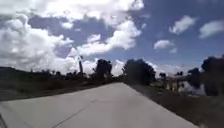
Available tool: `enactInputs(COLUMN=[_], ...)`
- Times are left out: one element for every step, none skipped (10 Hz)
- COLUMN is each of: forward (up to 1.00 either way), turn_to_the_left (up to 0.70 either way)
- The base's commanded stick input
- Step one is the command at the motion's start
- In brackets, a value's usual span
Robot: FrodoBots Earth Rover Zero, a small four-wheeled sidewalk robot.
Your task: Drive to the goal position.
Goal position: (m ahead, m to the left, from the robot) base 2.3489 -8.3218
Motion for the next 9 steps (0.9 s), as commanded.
enactInputs(forward=[1.00,1.00,1.00,1.00,1.00,1.00,1.00,1.00,1.00], turn_to_the_left=[0.04,0.00,0.00,0.00,0.00,0.00,0.00,0.00,0.00])
